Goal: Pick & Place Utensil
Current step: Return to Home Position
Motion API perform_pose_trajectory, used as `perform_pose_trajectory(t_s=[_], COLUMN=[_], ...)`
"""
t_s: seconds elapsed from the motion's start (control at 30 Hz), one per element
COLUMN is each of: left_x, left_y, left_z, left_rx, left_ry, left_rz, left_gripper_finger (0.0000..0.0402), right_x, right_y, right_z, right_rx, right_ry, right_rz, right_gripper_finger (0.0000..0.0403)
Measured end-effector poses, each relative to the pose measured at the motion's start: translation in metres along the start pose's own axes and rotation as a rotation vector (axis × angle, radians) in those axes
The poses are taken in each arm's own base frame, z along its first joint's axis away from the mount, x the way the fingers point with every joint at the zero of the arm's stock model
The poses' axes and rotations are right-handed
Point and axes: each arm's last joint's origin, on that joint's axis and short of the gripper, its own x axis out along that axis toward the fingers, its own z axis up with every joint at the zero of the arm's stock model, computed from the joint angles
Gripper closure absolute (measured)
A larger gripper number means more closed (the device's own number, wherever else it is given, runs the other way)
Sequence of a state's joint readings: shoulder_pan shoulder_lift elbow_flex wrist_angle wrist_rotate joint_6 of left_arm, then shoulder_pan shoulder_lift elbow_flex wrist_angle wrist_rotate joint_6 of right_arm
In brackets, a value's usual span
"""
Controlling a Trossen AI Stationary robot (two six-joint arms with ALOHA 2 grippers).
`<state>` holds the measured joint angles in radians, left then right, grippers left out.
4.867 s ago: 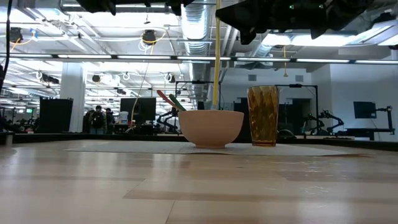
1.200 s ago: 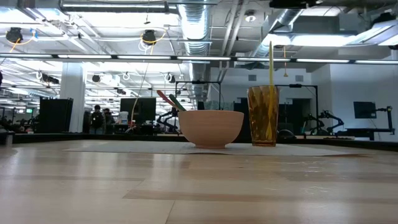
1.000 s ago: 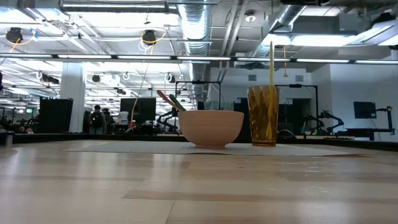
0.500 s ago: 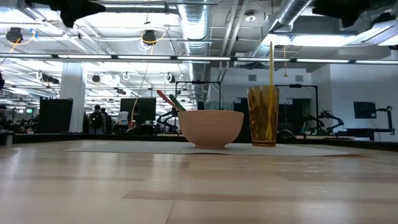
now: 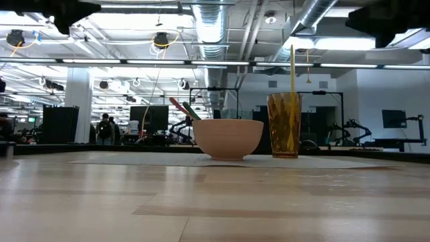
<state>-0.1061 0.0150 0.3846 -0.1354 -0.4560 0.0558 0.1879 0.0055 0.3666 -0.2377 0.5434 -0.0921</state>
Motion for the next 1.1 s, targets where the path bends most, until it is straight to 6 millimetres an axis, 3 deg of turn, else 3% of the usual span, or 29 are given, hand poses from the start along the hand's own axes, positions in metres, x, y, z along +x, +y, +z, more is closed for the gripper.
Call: perform_pose_trajectory(t_s=[0.2,0.4,0.7,0.8,1.1], left_x=[0.000,0.004,0.010,0.011,0.013], left_y=[0.000,-0.004,-0.009,-0.011,-0.013], left_z=[-0.003,-0.022,-0.042,-0.046,-0.061], left_rx=[0.002,-0.017,-0.031,-0.022,-0.027], left_ry=[0.002,0.042,-0.004,-0.030,-0.051], left_rz=[-0.003,-0.018,-0.061,-0.089,-0.110], left_gripper_finger=[0.0207,0.0207,0.0207,0.0207,0.0207], right_x=[0.003,0.008,0.022,0.022,0.023], right_y=[0.002,0.004,0.016,0.015,0.018], right_z=[-0.009,-0.026,-0.069,-0.066,-0.077], right_rx=[0.024,0.082,0.088,0.084,0.085], right_ry=[0.014,0.050,-0.027,-0.127,-0.067], right_rz=[-0.014,-0.082,-0.081,-0.083,-0.055], right_gripper_finger=[0.0274,0.0274,0.0274,0.0274,0.0274])
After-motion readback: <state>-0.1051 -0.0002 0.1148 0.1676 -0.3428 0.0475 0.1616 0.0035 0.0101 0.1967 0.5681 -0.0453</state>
